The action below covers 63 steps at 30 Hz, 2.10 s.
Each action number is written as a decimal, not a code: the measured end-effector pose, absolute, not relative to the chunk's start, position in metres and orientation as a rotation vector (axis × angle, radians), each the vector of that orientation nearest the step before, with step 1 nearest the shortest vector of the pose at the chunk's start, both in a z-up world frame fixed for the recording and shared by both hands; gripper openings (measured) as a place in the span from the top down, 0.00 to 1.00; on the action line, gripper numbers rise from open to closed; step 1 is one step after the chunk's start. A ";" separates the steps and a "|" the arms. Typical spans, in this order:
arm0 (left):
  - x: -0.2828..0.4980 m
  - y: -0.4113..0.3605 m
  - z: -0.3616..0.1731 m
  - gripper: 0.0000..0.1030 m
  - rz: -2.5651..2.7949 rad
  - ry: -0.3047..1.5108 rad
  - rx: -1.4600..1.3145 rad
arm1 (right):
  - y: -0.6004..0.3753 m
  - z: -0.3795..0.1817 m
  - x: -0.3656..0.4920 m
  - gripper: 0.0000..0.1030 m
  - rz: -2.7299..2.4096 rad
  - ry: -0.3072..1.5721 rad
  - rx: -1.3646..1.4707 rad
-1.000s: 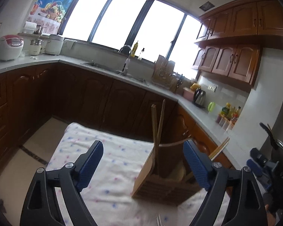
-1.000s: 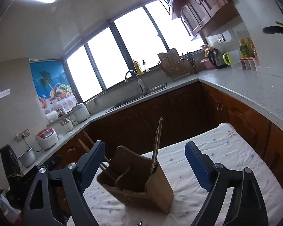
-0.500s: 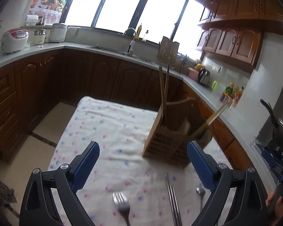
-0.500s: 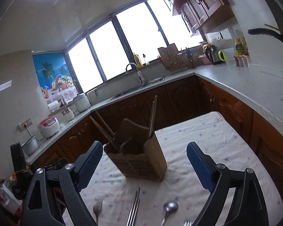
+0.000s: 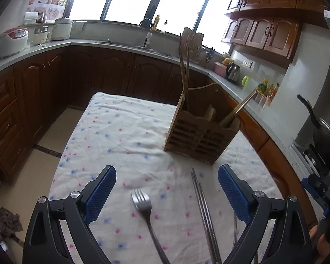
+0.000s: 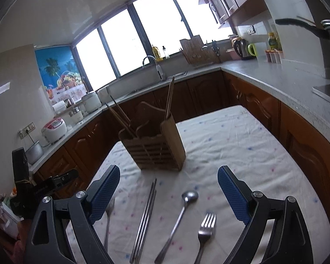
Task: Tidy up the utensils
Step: 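Withdraw both tools from the holder back over the metal forks, then grasp a metal fork with the left tool while the right tool grasps another fork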
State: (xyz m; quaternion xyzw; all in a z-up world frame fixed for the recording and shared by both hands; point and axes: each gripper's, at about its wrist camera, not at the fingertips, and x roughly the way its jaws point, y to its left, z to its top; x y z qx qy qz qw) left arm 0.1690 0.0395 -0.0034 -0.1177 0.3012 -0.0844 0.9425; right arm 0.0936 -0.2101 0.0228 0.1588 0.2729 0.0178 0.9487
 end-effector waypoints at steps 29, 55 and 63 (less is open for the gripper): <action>0.229 0.018 -0.081 0.22 -0.064 0.984 -0.073 | -0.207 -0.079 0.105 0.45 -0.075 0.941 0.242; 0.210 0.027 -0.055 0.75 -0.143 0.902 -0.108 | -0.202 -0.052 0.111 0.78 -0.030 0.881 0.217; 0.179 0.029 -0.028 0.79 -0.186 0.825 -0.108 | -0.198 -0.033 0.104 0.78 -0.015 0.825 0.226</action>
